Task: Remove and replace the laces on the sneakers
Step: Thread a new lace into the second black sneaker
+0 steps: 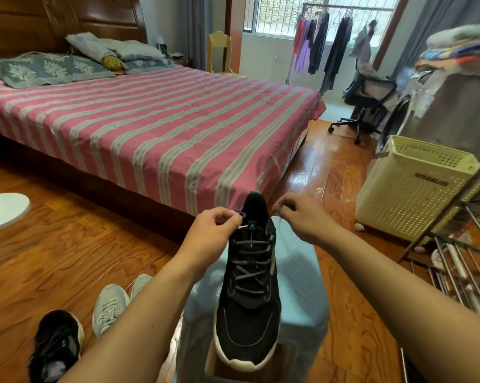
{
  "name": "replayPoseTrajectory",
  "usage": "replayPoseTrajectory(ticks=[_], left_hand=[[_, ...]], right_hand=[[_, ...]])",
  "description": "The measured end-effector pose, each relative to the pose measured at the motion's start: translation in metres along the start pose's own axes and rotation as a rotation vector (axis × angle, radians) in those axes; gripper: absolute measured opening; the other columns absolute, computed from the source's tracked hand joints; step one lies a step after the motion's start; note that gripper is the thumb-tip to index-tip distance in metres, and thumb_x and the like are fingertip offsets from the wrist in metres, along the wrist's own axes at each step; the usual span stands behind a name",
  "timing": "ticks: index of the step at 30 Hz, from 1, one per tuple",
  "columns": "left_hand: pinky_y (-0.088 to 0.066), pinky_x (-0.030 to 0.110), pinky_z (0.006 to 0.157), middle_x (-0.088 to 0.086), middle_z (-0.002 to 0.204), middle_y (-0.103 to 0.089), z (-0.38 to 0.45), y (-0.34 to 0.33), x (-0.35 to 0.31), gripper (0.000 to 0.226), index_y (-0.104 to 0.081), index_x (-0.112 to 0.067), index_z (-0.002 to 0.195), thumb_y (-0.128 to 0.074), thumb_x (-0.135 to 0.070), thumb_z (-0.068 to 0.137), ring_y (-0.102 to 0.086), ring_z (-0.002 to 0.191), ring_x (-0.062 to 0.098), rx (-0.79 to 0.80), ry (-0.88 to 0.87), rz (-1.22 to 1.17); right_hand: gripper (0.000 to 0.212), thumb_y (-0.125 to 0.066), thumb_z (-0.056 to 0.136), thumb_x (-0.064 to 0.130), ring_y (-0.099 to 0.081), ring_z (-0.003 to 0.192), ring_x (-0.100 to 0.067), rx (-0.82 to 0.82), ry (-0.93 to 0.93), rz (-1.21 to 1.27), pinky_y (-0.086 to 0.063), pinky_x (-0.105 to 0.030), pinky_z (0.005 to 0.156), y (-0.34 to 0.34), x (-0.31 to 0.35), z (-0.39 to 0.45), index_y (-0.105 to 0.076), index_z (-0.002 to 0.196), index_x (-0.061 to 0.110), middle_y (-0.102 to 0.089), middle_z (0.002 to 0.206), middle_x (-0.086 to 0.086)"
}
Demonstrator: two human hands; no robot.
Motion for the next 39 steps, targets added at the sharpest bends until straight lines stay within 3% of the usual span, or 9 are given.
replayPoseTrajectory(ticks=[8,11,13,17,21,26,29,35,39], left_hand=[[-0.062,0.044,0.086,0.009,0.086,-0.060,0.006,0.014,0.006,0.024,-0.057,-0.007,0.089,-0.050,-0.021,0.108,-0.071,0.086,0.025,-0.190,0.099,-0.283],[-0.056,0.048,0.093,0.006,0.109,-0.057,-0.002,0.040,-0.002,0.025,-0.057,-0.015,0.101,-0.054,-0.040,0.103,-0.063,0.096,0.025,-0.345,0.075,0.139],[-0.048,0.041,0.099,-0.002,0.120,-0.049,-0.020,0.040,-0.046,0.024,-0.055,-0.024,0.117,-0.058,-0.038,0.098,-0.053,0.110,0.019,-0.391,-0.215,0.427],[-0.041,0.030,0.112,-0.015,0.135,-0.056,-0.071,-0.061,-0.080,0.061,-0.039,-0.042,0.149,-0.066,-0.027,0.096,-0.049,0.131,0.003,0.337,-0.438,0.265],[-0.043,0.020,0.082,-0.011,0.088,-0.063,-0.081,-0.061,-0.073,0.043,-0.053,-0.037,0.140,-0.065,-0.031,0.099,-0.059,0.093,0.005,0.309,-0.444,0.390],[-0.047,0.030,0.088,-0.014,0.092,-0.068,-0.075,-0.023,-0.051,0.018,-0.075,-0.029,0.093,-0.059,-0.037,0.097,-0.063,0.100,0.013,0.258,-0.385,0.320],[-0.049,0.033,0.093,0.002,0.092,-0.073,-0.076,-0.006,-0.048,0.019,-0.077,-0.024,0.082,-0.062,-0.031,0.092,-0.068,0.100,0.020,0.224,-0.308,0.076],[-0.051,0.021,0.096,0.009,0.103,-0.078,-0.090,-0.012,-0.038,0.020,-0.082,-0.016,0.086,-0.062,-0.016,0.091,-0.069,0.112,0.018,0.410,-0.125,0.003],[-0.054,0.019,0.089,-0.007,0.099,-0.077,-0.102,-0.025,-0.032,0.017,-0.080,-0.022,0.090,-0.065,-0.017,0.098,-0.069,0.105,0.006,0.465,-0.138,0.359]], right_hand=[[0.023,-0.052,0.102,0.026,-0.067,0.087,-0.013,-0.114,-0.060,0.199,-0.054,-0.049,0.085,-0.012,-0.006,-0.038,-0.072,0.090,0.024,-0.072,0.086,0.008],[0.019,-0.059,0.096,0.014,-0.066,0.075,-0.007,-0.236,-0.052,0.149,-0.057,-0.043,0.077,0.025,0.002,-0.047,-0.072,0.089,0.026,-0.068,0.075,0.015],[0.017,-0.063,0.093,0.013,-0.059,0.065,-0.001,-0.104,-0.040,0.180,-0.054,-0.033,0.069,0.038,0.018,-0.057,-0.070,0.098,0.028,-0.061,0.065,0.018],[0.020,-0.064,0.098,0.018,-0.056,0.070,-0.018,0.376,0.022,0.450,-0.049,-0.031,0.067,0.029,0.060,-0.100,-0.068,0.116,0.027,-0.063,0.085,-0.007],[0.018,-0.067,0.087,0.018,-0.039,0.042,-0.006,0.346,-0.069,1.067,-0.043,-0.021,0.047,0.057,0.040,-0.113,-0.073,0.104,0.014,-0.047,0.067,-0.003],[0.010,-0.064,0.096,0.008,-0.052,0.054,-0.009,0.273,-0.127,2.110,-0.053,-0.019,0.053,0.094,-0.014,-0.111,-0.066,0.104,0.002,-0.054,0.079,-0.005],[0.011,-0.058,0.100,0.012,-0.056,0.058,-0.006,-0.069,-0.144,2.121,-0.055,-0.018,0.058,0.103,-0.048,-0.102,-0.066,0.104,0.004,-0.061,0.085,-0.006],[0.045,-0.040,0.092,-0.012,-0.069,0.106,-0.023,-0.136,-0.025,2.172,-0.059,-0.026,0.082,0.099,-0.035,-0.094,-0.057,0.133,-0.006,-0.063,0.129,-0.020],[0.013,-0.063,0.089,0.021,-0.065,0.067,-0.003,-0.231,-0.129,1.735,-0.052,-0.013,0.056,0.080,-0.020,-0.082,-0.067,0.097,0.011,-0.068,0.082,0.001]])
Point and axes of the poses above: each hand's wrist, its own z-axis towards the middle knuckle, its own y-axis out of the back of the hand, x = y × z, the point moved 10 cm from there along z, towards the middle knuckle
